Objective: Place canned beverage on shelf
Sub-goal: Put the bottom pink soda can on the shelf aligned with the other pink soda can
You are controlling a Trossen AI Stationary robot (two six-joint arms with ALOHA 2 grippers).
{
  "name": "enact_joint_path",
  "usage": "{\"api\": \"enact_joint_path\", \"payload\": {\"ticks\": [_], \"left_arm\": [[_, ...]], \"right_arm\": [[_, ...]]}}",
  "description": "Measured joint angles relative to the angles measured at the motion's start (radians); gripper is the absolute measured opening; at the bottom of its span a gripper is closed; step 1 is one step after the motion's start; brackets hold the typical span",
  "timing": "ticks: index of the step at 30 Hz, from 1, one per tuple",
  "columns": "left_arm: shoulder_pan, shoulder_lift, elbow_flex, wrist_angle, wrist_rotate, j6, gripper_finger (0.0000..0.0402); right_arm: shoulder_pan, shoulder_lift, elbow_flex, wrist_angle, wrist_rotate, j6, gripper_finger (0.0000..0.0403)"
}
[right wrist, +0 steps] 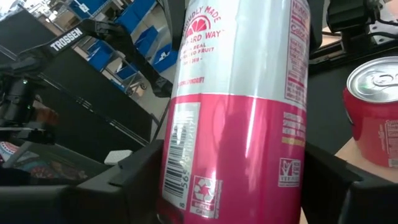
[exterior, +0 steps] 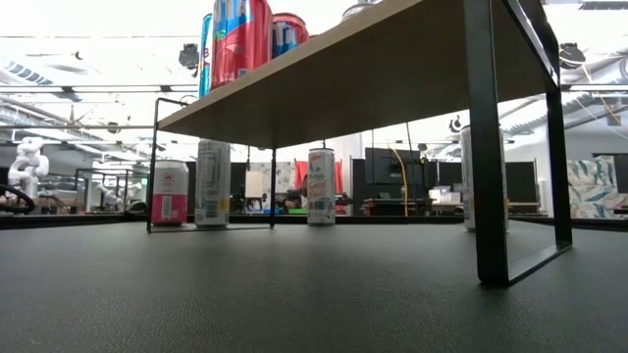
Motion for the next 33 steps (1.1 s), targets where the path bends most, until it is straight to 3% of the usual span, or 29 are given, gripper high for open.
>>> {"api": "enact_joint_path", "payload": {"ticks": [12, 15, 23, 29, 33], "left_arm": [[0.000, -0.007, 0.001, 0.060, -0.071, 0.006, 0.0394], [0.000, -0.019, 0.001, 0.091, -0.104, 0.032, 0.0395], [-0.050, -0.087, 0.001, 0.207, -0.309, 0.203, 0.0395], [-0.108, -0.080, 0.001, 0.386, -0.475, 0.410, 0.0395], [-0.124, -0.037, 0.001, 0.527, -0.513, 0.533, 0.0395]], "right_arm": [[-0.002, -0.017, -0.002, 0.005, -0.004, -0.030, 0.0271], [-0.008, -0.033, -0.002, 0.013, -0.004, -0.029, 0.0271], [-0.048, -0.102, -0.002, 0.046, -0.025, -0.029, 0.0271], [-0.061, -0.167, -0.002, 0.060, -0.028, -0.100, 0.0271], [-0.061, -0.202, -0.002, 0.065, -0.028, -0.130, 0.0271]]}}
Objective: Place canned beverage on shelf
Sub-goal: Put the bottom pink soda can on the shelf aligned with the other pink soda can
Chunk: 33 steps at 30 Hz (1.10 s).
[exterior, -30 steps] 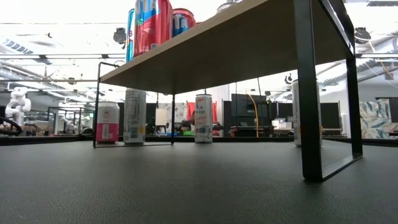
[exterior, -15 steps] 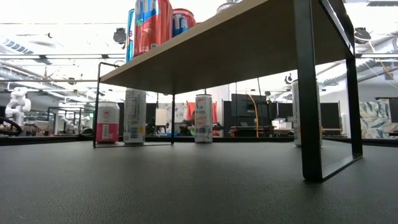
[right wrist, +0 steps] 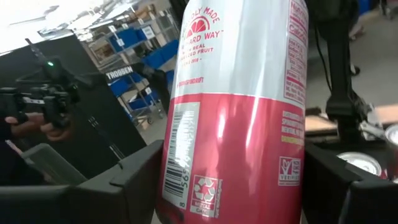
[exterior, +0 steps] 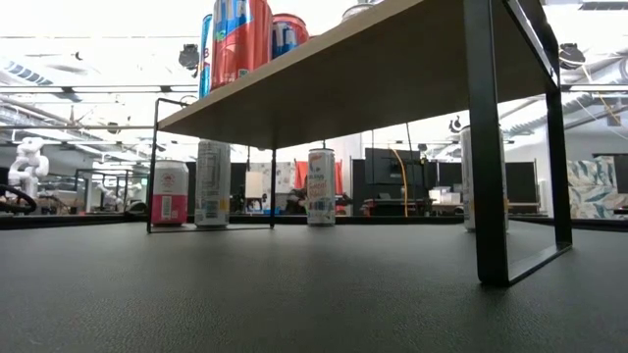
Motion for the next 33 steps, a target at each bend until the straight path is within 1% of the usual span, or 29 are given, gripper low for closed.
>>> {"api": "enact_joint_path", "payload": {"ticks": [4, 11, 15, 19, 21, 24, 29, 33], "left_arm": [[-0.005, 0.056, -0.001, 0.119, 0.000, 0.087, 0.0395], [-0.030, 0.117, -0.001, 0.284, 0.011, 0.173, 0.0396], [-0.049, 0.124, -0.001, 0.319, 0.026, 0.261, 0.0396], [-0.040, 0.126, -0.001, 0.317, 0.069, 0.327, 0.0396], [-0.029, 0.126, -0.001, 0.343, 0.058, 0.315, 0.0396], [-0.010, 0.126, -0.001, 0.364, 0.026, 0.228, 0.0396], [-0.017, 0.135, -0.001, 0.365, 0.015, 0.223, 0.0396], [-0.045, 0.144, -0.002, 0.356, 0.002, 0.224, 0.0396]], "right_arm": [[0.001, -0.017, 0.002, 0.002, -0.002, -0.008, 0.0271], [0.023, -0.016, 0.001, 0.001, 0.007, -0.010, 0.0271], [0.036, -0.012, -0.043, 0.090, 0.005, 0.005, 0.0271], [0.038, -0.009, -0.088, 0.199, 0.011, 0.040, 0.0271], [0.037, -0.010, -0.101, 0.244, 0.033, 0.050, 0.0271], [0.036, -0.011, -0.104, 0.269, 0.037, 0.052, 0.0271], [0.036, -0.011, -0.105, 0.320, 0.038, 0.054, 0.0271], [0.037, -0.003, -0.105, 0.368, 0.047, 0.056, 0.0271]]}}
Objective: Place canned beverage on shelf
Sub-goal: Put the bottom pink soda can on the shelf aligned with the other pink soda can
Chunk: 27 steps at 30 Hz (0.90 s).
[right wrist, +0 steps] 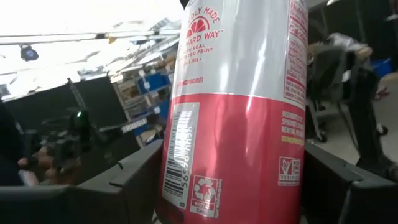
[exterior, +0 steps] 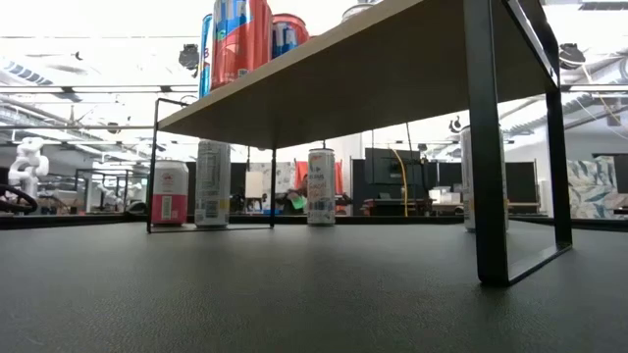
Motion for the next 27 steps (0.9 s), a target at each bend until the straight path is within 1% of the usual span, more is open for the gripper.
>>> {"api": "enact_joint_path", "payload": {"ticks": [4, 8, 17, 21, 27], "left_arm": [[-0.016, 0.016, 0.001, 0.004, -0.063, 0.000, 0.0396], [-0.013, 0.020, 0.000, 0.009, -0.062, -0.030, 0.0396], [0.009, 0.022, 0.001, 0.005, -0.010, -0.035, 0.0396], [0.021, 0.022, 0.001, 0.004, 0.037, -0.062, 0.0396], [0.035, 0.022, 0.001, 0.000, 0.044, -0.080, 0.0396]], "right_arm": [[0.000, 0.015, 0.000, 0.035, 0.013, -0.005, 0.0272], [0.000, 0.031, 0.000, 0.045, 0.011, -0.028, 0.0272], [0.000, 0.081, 0.000, 0.053, 0.011, -0.046, 0.0272], [0.000, 0.101, 0.000, 0.059, 0.012, -0.045, 0.0272], [0.000, 0.121, 0.001, 0.101, 0.014, -0.045, 0.0272]]}}
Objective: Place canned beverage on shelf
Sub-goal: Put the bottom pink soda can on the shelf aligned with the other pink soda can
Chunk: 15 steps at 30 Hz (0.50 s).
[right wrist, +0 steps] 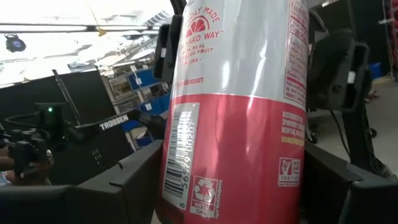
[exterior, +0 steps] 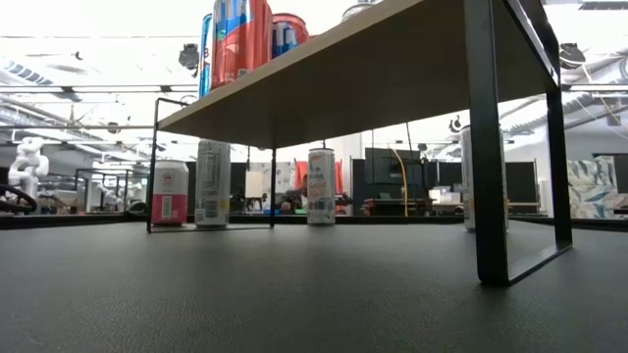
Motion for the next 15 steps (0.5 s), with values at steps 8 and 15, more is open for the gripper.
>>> {"api": "enact_joint_path", "payload": {"ticks": [8, 15], "left_arm": [[0.000, 0.000, 0.000, -0.008, 0.000, 0.001, 0.0395], [-0.002, 0.000, 0.000, -0.034, 0.006, 0.000, 0.0361]], "right_arm": [[0.000, 0.006, 0.000, -0.006, 0.017, 0.000, 0.0272], [0.000, 0.006, 0.000, -0.010, 0.025, -0.005, 0.0272]]}}
